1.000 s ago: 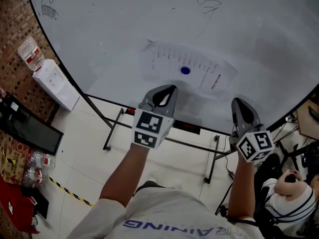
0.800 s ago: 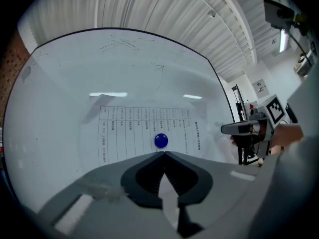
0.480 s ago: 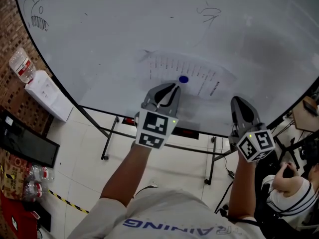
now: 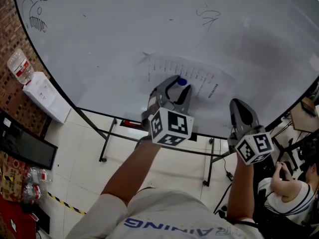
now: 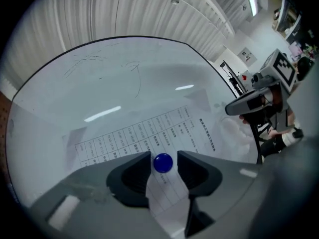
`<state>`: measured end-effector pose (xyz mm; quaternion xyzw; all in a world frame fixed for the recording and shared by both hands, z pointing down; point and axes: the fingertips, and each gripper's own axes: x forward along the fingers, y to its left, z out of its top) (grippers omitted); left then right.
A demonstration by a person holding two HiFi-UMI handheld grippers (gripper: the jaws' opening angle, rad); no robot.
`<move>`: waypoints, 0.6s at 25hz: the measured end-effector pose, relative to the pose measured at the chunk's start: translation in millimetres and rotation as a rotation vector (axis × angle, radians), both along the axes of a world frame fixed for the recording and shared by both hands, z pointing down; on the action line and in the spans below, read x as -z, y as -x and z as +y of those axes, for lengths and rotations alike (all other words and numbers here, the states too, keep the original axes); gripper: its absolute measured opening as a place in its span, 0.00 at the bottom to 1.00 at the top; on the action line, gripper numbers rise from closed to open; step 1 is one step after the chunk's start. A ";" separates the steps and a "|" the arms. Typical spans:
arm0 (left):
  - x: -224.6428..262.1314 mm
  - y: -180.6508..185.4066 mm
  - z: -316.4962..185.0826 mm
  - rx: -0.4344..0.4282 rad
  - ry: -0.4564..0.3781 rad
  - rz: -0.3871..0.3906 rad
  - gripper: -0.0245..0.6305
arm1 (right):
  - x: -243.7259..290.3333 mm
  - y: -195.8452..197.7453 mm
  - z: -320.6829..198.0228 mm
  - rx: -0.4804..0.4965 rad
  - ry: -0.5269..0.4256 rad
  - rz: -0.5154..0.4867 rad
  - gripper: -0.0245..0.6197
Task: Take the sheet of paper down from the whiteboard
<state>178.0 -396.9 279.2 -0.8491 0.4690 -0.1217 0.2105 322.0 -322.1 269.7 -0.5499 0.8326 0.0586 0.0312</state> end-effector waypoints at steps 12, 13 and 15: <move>-1.9 -0.9 -4.3 0.060 -0.023 -0.037 0.24 | 6.4 1.1 -7.7 0.007 -0.014 0.014 0.05; -1.9 -0.9 -4.4 0.054 -0.017 -0.033 0.24 | 8.0 2.3 -8.7 0.013 -0.021 0.018 0.05; -2.0 -1.1 -4.4 0.045 -0.011 -0.030 0.24 | 10.2 6.9 -10.8 0.032 -0.028 0.033 0.06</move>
